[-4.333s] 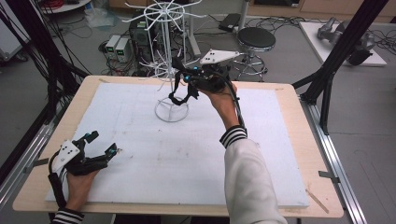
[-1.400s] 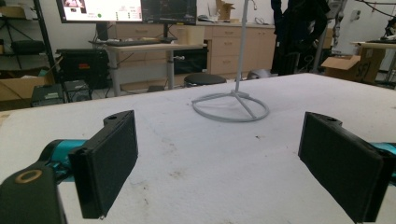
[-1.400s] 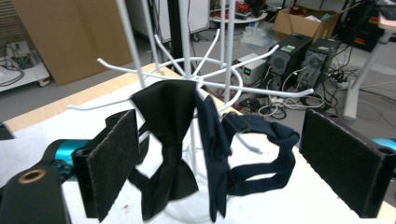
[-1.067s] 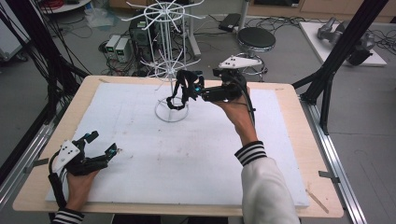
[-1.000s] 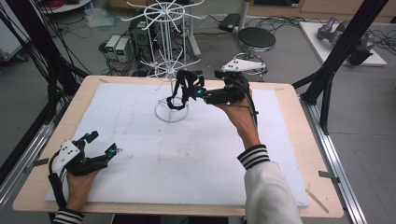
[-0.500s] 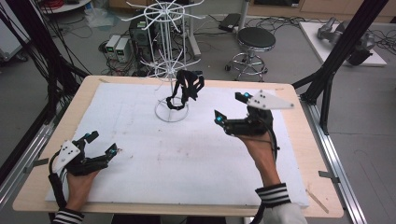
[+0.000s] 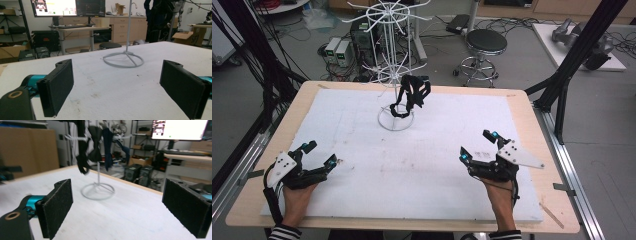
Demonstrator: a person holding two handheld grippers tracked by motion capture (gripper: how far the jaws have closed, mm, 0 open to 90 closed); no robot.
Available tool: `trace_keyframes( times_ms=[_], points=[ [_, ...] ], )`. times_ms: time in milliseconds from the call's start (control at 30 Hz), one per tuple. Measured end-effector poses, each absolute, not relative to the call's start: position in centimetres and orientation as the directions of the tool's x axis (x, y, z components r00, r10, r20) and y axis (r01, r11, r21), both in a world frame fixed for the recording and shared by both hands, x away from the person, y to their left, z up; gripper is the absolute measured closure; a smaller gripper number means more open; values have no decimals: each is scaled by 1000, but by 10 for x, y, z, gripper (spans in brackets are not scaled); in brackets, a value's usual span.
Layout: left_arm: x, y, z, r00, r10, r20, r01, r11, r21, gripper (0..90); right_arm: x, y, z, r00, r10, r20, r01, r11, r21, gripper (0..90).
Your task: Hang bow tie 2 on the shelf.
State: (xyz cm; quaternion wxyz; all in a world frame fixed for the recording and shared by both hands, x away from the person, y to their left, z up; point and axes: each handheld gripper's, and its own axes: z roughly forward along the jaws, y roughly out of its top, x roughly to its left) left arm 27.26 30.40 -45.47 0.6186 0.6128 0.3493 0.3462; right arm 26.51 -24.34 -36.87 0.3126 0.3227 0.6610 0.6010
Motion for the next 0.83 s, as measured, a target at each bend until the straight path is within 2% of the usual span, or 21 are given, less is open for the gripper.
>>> trace_keyframes(
  times_ms=[300, 600, 833],
  points=[
    [272, 304, -455, 513, 859, -5, -4, 8, 1000, 123, 253, -261, -416, -521, 854, -15, 38, 41, 998, 91],
    [272, 304, -455, 509, 861, -6, -2, 8, 1000, 123, 256, -266, -439, -507, 862, -6, 57, 40, 998, 91],
    [272, 304, -455, 507, 862, -5, -9, 11, 1000, 123, 253, -266, -441, -498, 867, -2, 57, 35, 998, 90]
  ],
)
